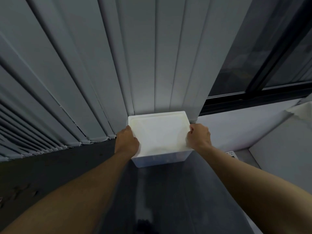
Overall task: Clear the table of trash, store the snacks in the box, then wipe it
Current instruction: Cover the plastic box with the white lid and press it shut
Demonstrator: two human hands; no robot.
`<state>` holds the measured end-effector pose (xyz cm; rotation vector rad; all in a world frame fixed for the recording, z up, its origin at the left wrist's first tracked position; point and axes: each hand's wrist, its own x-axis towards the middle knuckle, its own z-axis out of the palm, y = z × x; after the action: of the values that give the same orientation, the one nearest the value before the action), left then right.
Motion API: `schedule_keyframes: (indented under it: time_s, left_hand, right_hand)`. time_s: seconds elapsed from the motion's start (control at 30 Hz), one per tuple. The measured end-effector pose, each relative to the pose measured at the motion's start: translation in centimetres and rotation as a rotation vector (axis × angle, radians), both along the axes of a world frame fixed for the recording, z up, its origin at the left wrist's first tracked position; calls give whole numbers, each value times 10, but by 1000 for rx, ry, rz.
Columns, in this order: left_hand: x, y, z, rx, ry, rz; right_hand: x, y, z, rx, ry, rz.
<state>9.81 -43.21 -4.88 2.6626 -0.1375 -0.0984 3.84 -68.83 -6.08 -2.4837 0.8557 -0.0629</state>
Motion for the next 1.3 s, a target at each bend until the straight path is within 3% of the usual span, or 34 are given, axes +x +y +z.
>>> schedule_keyframes:
  time_s: [0.1, 0.33, 0.5, 0.77, 1.0, 1.3]
  left_hand:
    - [1, -1, -2, 41, -17, -8]
    - [-5, 0, 2, 333, -70, -69]
    - [1, -3, 0, 364, -44, -104]
    - [26, -19, -23, 318, -23, -291]
    - [25, -24, -48, 381, -141, -270]
    - [24, -27, -45, 456, -132, -277]
  right_hand:
    - [2, -1, -2, -22, -19, 19]
    - [2, 2, -3, -68, -42, 31]
    - [6, 7, -4, -234, -10, 120]
    - [41, 15, -20, -325, 75, 425]
    - [42, 25, -42, -475, 47, 379]
    - [43, 29, -43, -495, 53, 356]
